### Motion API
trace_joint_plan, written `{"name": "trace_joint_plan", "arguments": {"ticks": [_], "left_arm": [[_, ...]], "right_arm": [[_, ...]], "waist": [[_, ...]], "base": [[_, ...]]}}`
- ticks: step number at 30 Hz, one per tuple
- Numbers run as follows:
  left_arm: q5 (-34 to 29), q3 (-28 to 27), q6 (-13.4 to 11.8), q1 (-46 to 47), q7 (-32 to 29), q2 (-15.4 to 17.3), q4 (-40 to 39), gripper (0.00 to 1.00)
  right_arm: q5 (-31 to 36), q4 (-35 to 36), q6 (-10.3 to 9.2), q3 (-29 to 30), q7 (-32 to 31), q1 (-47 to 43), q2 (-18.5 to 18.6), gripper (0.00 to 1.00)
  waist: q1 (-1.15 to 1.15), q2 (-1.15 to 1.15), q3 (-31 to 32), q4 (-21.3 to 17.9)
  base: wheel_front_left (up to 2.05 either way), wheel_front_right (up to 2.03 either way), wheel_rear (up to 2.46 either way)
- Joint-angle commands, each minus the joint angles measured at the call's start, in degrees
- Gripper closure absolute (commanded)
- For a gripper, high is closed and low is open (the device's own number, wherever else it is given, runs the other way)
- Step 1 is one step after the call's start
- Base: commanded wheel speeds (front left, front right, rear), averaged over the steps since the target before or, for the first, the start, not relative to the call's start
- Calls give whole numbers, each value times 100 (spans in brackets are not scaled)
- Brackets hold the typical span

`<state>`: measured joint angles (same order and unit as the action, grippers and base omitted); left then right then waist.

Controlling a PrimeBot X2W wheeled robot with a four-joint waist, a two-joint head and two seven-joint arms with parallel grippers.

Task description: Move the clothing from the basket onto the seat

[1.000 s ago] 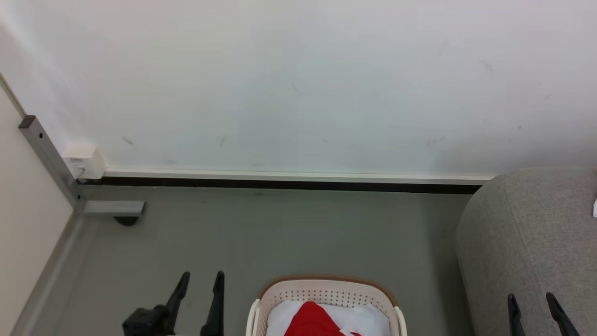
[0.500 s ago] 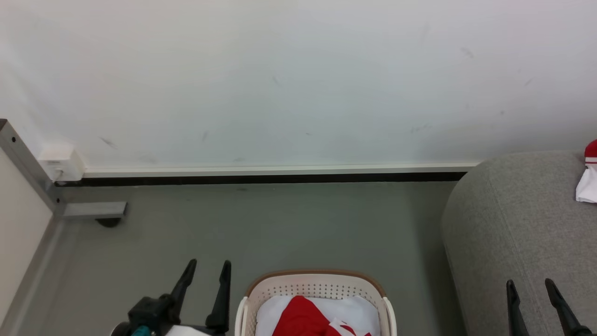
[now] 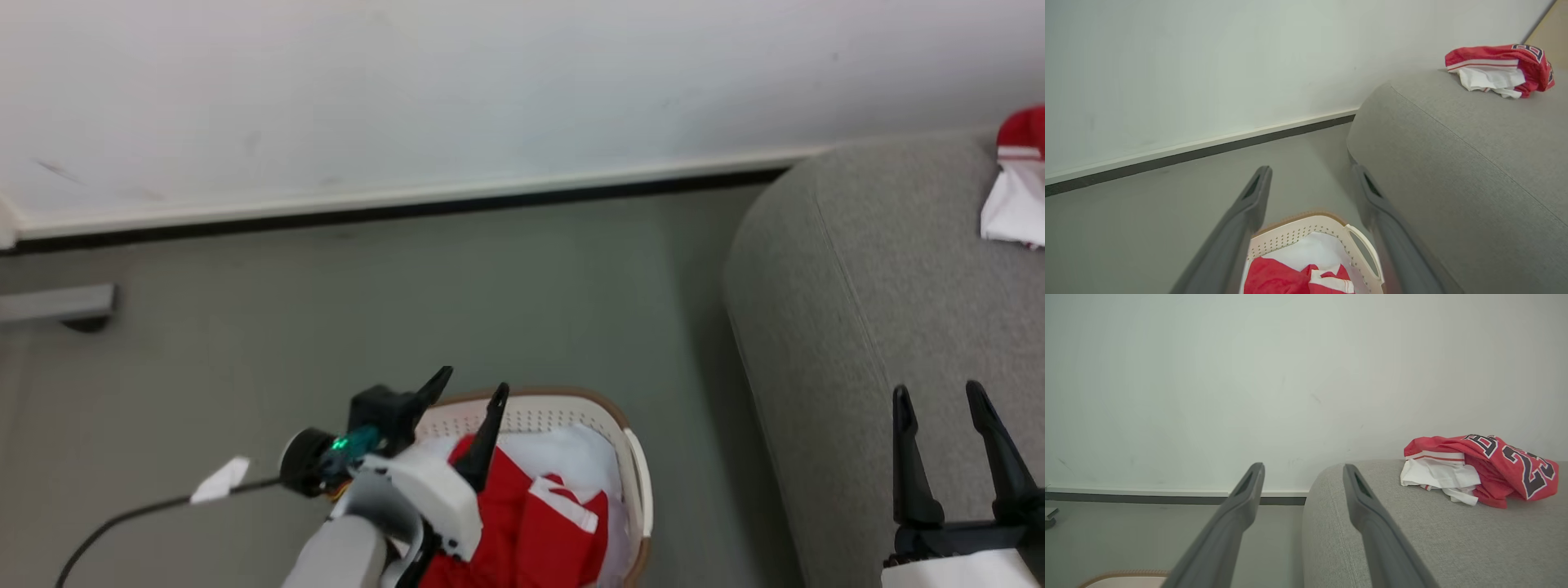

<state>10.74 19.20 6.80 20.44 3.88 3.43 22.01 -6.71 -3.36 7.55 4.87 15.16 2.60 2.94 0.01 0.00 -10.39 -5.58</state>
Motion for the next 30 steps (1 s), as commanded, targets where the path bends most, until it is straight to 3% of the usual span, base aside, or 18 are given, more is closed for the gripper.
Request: {"name": "trace_joint_plan", "arguments": {"ticks": [1,9,15,21,30], "left_arm": [[2,93,15,227,-177,14,159,0],[99,569,-32,1066,-1175,-12,1500,0],[301,418,-229,1630,-1603,-19,2648,0],[369,328,-261,2004,-1724,75,3494,0],[561,247,-186,2371,-1622,147,4017,0]], "right_arm": [[10,34,-12,-55,-1,119,-4,0],[-141,143,-12,-220,-1,601,-6,0],[-278,282,-13,-391,-1,1000,-5,0],[-411,303,-13,-495,-1,1207,-5,0],[-539,330,-13,-582,-1,1365,-6,0]], "waist": [[-1,0,-571,-411],[-1,0,-1514,-835],[-1,0,-2215,-1101],[-1,0,-2662,-1246],[-1,0,-3091,-1291]], "base": [[0,0,0],[0,0,0],[0,0,0],[0,0,0],[0,0,0]]}}
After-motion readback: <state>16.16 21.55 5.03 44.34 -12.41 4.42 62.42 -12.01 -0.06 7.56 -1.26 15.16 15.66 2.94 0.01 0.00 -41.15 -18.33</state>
